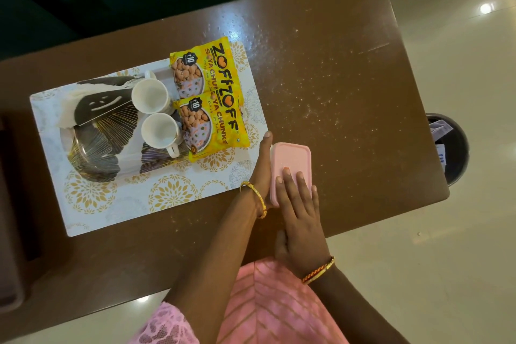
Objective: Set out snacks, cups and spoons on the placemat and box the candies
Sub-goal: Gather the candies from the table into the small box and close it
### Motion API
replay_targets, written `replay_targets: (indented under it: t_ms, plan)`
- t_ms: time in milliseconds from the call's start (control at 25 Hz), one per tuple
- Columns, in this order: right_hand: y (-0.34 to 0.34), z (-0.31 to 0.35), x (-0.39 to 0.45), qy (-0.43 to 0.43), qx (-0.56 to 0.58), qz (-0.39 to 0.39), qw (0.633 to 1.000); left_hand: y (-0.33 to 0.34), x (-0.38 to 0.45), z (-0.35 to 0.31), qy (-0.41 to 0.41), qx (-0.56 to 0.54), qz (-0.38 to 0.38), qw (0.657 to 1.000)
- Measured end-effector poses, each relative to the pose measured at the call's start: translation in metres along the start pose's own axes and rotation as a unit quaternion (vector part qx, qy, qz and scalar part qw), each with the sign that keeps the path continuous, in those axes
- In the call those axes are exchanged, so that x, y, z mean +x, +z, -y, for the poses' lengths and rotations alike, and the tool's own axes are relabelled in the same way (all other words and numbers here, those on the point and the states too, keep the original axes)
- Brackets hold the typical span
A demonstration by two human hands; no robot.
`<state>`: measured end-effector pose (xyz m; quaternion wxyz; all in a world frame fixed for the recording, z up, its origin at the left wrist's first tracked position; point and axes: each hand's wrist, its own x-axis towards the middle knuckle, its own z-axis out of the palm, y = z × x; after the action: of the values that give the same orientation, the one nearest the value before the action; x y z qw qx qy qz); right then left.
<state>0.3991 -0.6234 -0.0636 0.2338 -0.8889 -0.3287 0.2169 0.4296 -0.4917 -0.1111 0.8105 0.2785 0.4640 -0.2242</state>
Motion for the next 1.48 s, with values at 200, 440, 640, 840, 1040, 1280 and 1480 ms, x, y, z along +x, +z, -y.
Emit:
replay_targets:
  t_ms: [200,440,640,840,1040,1280,1480]
  plan:
    - [-0.010,-0.006,0.006,0.004,0.272,-0.045,0.961,-0.023,-0.009,0.015,0.044,-0.076,0.025,0.996]
    - [-0.017,-0.010,0.052,0.287,0.457,-0.094,0.837,-0.031,-0.027,0.024,0.046,-0.103,0.034,0.993]
    - [-0.013,-0.005,0.080,0.346,0.472,0.096,0.805,-0.039,-0.037,0.020,0.075,-0.142,0.044,0.986]
    - [-0.009,0.005,0.086,0.339,0.536,0.077,0.770,-0.049,-0.042,0.013,0.079,-0.141,0.054,0.985]
    - [-0.007,0.024,0.084,0.338,0.524,0.024,0.782,-0.048,-0.063,0.012,0.085,-0.156,0.046,0.983]
    - [-0.011,0.058,0.080,0.297,0.482,0.073,0.821,-0.080,-0.112,0.039,0.151,-0.139,-0.082,0.975]
    - [0.005,0.111,0.098,0.196,0.387,0.130,0.891,-0.136,-0.138,0.021,0.238,-0.194,-0.239,0.921]
